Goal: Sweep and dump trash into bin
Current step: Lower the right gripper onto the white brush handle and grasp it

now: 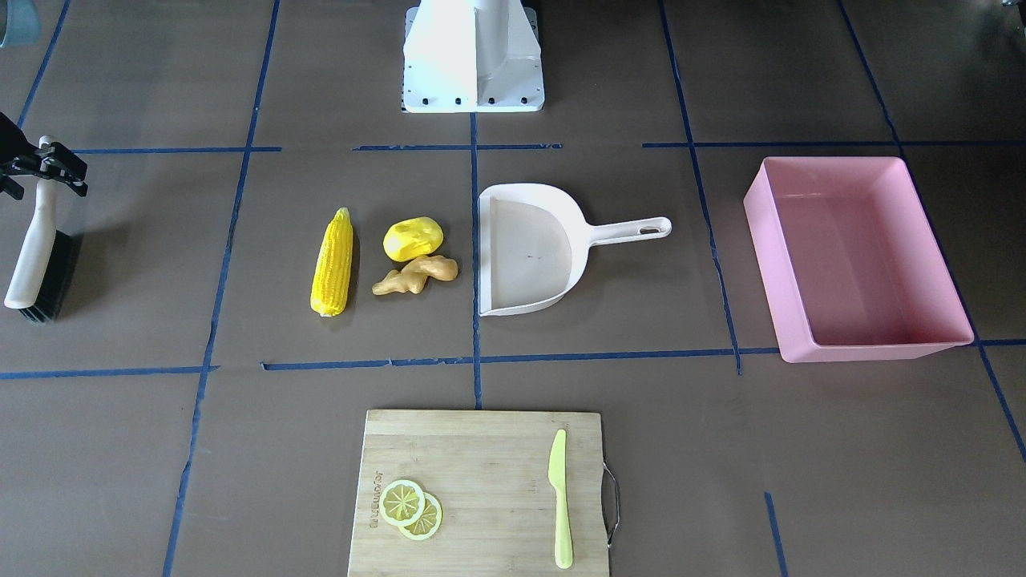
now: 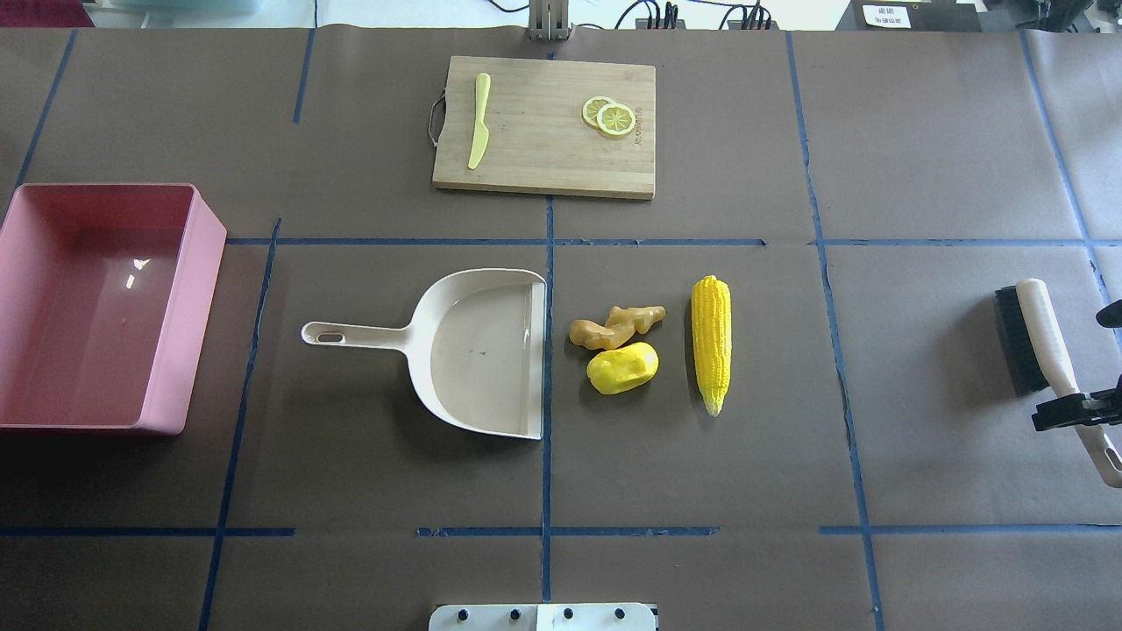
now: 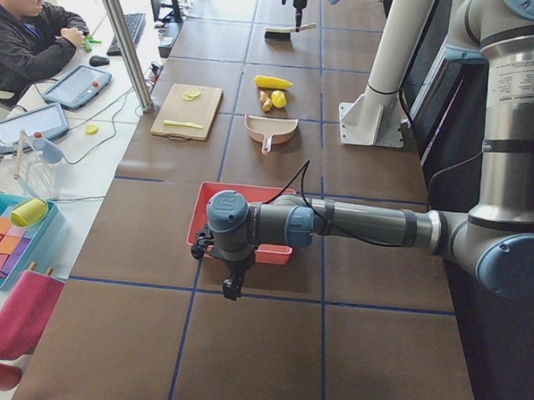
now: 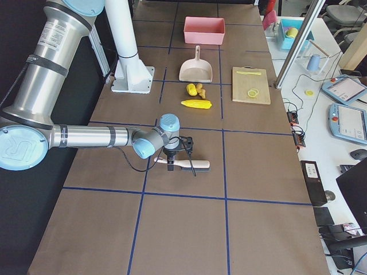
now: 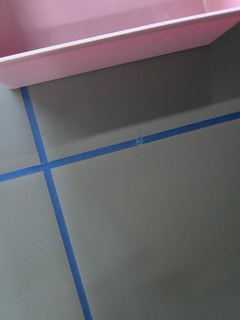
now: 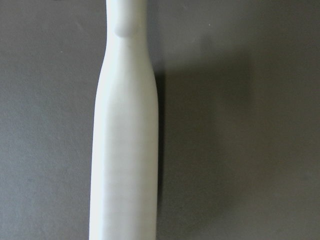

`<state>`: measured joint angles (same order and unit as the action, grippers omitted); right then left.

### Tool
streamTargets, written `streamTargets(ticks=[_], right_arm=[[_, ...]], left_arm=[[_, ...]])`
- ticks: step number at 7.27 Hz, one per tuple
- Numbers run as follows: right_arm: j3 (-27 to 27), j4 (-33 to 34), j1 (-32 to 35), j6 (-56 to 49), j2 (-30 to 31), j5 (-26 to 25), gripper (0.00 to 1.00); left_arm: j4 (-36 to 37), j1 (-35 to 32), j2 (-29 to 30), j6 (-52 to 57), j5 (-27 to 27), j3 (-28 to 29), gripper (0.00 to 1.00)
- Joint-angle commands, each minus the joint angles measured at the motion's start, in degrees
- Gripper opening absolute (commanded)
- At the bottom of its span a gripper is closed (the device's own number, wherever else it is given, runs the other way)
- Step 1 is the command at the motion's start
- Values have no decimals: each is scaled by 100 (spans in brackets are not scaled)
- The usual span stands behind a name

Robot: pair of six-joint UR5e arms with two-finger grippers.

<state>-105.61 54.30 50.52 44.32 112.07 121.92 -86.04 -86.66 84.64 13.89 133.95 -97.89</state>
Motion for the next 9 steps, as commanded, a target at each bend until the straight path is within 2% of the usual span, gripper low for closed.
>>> streamTargets(ticks=[1, 2, 3, 5, 7, 9], right_arm=[[84, 2, -42, -55, -10, 7, 39], [93, 2, -51, -64, 8, -1, 17], [93, -7, -42, -55, 25, -1, 5], [84, -7, -24, -55, 34, -10, 0], [58, -16, -24, -64, 8, -2, 0], [14, -7, -24, -55, -27, 51, 0]], left_arm=[[0, 0, 9, 0, -9, -2, 100], [-9, 0, 9, 0, 0, -2, 100], [-9, 0, 9, 0, 0, -2, 100], [-9, 0, 9, 0, -9, -19, 100], [-9, 9, 140, -44, -9, -54, 100], [-70, 9, 649, -44, -18, -81, 100]])
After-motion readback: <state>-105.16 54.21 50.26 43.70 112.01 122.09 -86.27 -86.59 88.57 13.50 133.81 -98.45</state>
